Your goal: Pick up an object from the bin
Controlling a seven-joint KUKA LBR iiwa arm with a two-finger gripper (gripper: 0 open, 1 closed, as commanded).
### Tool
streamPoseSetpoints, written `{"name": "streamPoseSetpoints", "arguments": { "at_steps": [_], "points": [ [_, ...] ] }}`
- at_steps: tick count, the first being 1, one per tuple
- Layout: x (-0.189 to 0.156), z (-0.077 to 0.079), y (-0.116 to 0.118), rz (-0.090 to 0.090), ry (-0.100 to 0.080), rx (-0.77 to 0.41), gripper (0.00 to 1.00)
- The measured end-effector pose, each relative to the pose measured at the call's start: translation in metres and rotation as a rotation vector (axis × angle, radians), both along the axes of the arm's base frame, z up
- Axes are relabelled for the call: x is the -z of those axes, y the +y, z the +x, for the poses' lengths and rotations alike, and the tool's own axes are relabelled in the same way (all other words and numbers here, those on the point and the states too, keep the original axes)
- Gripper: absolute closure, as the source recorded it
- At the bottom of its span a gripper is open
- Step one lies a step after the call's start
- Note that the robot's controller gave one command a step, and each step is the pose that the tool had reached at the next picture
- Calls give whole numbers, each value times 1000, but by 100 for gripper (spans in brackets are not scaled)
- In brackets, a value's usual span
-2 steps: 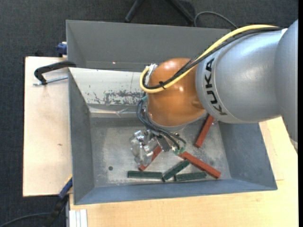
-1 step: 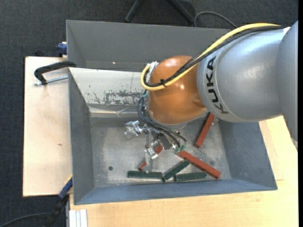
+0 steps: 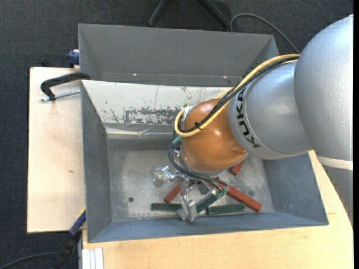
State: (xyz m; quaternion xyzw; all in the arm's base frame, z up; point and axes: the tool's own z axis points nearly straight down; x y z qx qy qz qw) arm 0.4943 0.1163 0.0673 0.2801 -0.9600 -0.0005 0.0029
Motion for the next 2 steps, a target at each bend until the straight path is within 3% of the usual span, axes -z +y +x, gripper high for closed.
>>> {"name": "streamPoseSetpoints", "arguments": {
  "at_steps": [1, 2],
  "points": [
    [-3, 2, 1, 3, -7, 0, 100],
    [-93, 0, 17, 6, -18, -12, 100]
  ]
}}
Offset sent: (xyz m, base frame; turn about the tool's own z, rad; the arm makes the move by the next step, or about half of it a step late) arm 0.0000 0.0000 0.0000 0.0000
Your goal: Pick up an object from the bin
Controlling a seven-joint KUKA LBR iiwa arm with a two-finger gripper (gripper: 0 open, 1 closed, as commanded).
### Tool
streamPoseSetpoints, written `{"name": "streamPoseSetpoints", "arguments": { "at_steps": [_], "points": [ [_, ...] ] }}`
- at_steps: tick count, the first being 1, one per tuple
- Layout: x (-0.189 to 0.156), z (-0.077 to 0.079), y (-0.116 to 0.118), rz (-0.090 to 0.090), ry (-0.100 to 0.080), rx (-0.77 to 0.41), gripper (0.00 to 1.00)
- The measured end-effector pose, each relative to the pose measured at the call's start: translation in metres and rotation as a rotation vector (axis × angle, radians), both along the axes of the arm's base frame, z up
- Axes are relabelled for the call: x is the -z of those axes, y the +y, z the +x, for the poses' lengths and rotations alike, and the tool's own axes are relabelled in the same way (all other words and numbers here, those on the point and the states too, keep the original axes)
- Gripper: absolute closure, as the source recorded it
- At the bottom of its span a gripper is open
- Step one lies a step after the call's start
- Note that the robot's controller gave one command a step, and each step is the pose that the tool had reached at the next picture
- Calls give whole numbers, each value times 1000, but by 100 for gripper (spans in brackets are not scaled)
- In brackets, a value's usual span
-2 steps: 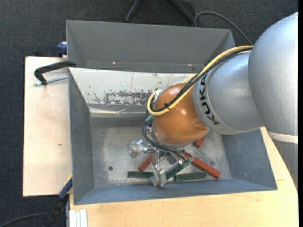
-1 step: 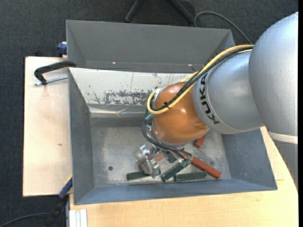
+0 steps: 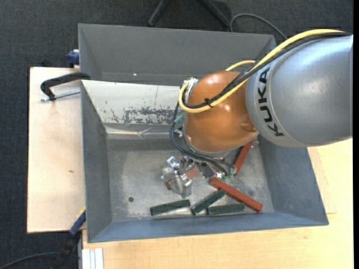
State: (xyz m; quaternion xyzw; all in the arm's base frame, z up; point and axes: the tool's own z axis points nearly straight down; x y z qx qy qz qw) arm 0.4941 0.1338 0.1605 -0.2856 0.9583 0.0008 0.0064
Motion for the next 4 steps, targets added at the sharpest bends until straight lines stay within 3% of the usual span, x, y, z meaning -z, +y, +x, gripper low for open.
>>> {"name": "streamPoseSetpoints", "arguments": {
  "at_steps": [1, 2, 3, 4],
  "points": [
    [-20, 16, 53, 2, 7, 245, 100],
    [-85, 60, 73, 5, -2, 225, 100],
    [-22, 57, 78, -4, 15, 162, 100],
    [-17, 73, 76, -1, 7, 112, 100]
  ]
}}
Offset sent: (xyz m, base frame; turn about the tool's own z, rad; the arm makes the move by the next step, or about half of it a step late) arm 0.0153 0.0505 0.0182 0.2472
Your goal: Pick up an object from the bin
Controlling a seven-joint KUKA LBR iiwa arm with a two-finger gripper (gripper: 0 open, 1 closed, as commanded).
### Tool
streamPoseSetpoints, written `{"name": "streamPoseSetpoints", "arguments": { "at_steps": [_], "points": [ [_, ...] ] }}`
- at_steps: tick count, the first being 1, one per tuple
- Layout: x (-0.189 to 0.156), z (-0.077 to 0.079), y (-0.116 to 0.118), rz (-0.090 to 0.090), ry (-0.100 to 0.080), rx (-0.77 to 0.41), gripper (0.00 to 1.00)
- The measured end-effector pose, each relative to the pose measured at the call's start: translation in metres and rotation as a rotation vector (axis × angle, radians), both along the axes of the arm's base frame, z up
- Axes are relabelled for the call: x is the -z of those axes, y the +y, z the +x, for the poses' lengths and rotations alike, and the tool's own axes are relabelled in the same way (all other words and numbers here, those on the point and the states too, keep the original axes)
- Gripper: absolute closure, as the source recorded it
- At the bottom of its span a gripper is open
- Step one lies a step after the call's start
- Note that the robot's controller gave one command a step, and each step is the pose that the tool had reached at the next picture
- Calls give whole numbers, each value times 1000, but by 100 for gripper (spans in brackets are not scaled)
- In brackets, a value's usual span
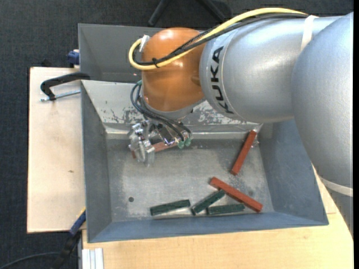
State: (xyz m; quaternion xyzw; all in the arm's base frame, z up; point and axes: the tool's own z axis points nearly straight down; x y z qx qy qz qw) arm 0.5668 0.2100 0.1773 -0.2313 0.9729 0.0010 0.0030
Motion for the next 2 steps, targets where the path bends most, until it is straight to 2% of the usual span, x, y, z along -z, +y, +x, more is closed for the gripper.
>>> {"name": "streamPoseSetpoints", "arguments": {
  "at_steps": [1, 2],
  "points": [
    [16, -52, 18, -1, 8, 3, 100],
    [1, -53, 17, 1, 0, 15, 100]
  ]
}}
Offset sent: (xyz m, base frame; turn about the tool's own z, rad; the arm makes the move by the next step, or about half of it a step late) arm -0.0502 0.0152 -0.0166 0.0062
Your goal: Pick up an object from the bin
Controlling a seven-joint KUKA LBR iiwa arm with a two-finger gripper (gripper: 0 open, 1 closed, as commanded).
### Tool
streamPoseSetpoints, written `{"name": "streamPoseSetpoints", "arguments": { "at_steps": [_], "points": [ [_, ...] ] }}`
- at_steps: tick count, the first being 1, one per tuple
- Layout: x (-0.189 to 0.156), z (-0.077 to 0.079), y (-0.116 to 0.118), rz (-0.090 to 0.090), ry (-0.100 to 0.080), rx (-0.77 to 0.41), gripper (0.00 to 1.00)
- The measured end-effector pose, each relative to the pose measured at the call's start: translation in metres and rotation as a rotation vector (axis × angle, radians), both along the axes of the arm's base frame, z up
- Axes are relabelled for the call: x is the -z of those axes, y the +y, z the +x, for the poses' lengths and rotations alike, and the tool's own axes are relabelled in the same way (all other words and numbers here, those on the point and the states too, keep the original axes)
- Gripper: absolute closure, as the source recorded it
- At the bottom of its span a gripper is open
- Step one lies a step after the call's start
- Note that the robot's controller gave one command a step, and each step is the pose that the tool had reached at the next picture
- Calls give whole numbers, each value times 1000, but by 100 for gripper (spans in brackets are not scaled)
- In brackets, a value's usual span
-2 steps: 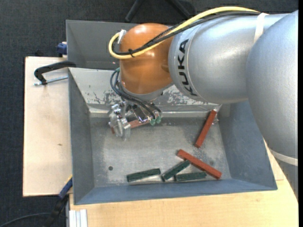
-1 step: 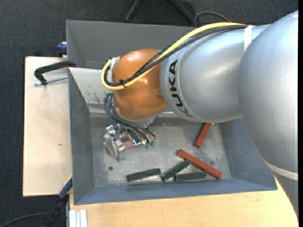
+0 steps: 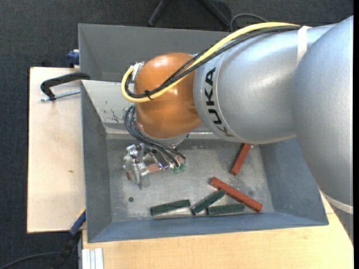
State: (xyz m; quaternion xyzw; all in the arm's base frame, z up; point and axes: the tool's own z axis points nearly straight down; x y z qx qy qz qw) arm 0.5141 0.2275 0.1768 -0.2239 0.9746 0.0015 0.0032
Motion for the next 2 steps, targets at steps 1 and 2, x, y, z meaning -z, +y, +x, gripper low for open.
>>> {"name": "streamPoseSetpoints", "arguments": {
  "at_steps": [1, 2],
  "points": [
    [-12, 17, -5, -1, -1, -26, 100],
    [-1, 60, 6, 0, -3, -60, 100]
  ]
}}
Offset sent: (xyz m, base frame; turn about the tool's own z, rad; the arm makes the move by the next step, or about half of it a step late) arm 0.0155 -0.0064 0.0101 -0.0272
